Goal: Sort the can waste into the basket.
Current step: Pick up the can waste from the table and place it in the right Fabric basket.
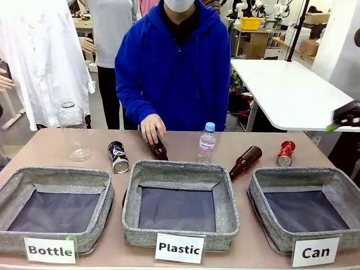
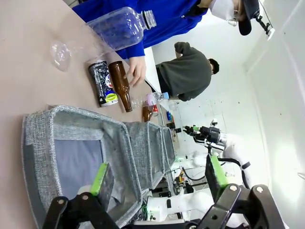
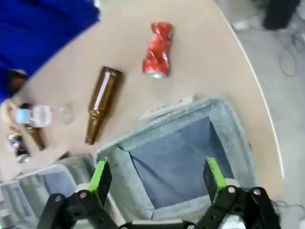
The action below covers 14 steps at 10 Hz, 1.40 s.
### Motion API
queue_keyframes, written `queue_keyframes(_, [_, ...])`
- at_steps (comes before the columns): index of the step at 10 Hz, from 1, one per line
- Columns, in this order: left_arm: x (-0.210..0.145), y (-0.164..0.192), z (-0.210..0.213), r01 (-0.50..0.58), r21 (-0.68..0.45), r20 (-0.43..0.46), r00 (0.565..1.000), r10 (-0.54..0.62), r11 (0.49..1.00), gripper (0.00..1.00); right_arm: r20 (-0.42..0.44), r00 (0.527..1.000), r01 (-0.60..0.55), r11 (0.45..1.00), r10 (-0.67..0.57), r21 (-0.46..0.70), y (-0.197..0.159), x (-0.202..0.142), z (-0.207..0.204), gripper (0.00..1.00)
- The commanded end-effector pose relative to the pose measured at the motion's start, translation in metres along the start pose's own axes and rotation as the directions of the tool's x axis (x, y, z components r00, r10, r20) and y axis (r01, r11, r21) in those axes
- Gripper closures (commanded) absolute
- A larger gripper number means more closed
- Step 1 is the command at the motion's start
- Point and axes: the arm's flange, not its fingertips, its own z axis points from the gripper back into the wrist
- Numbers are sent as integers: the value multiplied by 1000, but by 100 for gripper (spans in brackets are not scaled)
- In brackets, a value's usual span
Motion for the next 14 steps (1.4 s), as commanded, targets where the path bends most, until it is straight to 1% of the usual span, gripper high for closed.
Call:
queue_keyframes(1, [0,0,2,25,-15,1,1000,-25,1000,0,-75,997,-43,994,35,-105,24,14,-5,0])
queue_keyframes(2, [0,0,2,25,-15,1,1000,-25,1000,0,-25,997,-69,990,66,-125,25,0,9,0])
queue_keyframes(3, [0,0,2,25,-15,1,1000,-25,1000,0,-28,999,-30,997,28,-76,24,0,-10,0])
queue_keyframes(4, [0,0,2,25,-15,1,1000,-25,1000,0,-34,998,-60,991,56,-118,34,0,-10,0])
queue_keyframes(5, [0,0,2,25,-15,1,1000,-25,1000,0,-14,998,-56,975,54,-215,36,-22,-2,0])
queue_keyframes(6, [0,0,2,25,-15,1,1000,-25,1000,0,-65,996,-78,961,63,-266,38,-8,-8,0])
queue_keyframes(7, [0,0,2,25,-15,1,1000,-25,1000,0,-129,987,-131,955,99,-266,42,22,-21,0])
queue_keyframes(8, [0,0,2,25,-15,1,1000,-25,1000,0,-156,968,-233,928,195,-290,49,48,-36,0])
queue_keyframes(9, [0,0,2,25,-15,1,1000,-25,1000,0,-170,932,-359,875,319,-324,53,61,-51,0])
queue_keyframes(10, [0,0,2,25,-15,1,1000,-25,1000,0,-179,926,-373,874,331,-312,56,73,-64,0])
queue_keyframes(11, [0,0,2,25,-15,1,1000,-25,1000,0,-191,921,-381,883,338,-275,56,85,-79,0])
queue_keyframes(12, [0,0,2,25,-15,1,1000,-25,1000,0,-186,942,-325,901,281,-289,53,94,-92,0])
queue_keyframes(14, [0,0,2,25,-15,1,1000,-25,1000,0,-175,961,-258,927,216,-272,47,106,-115,0])
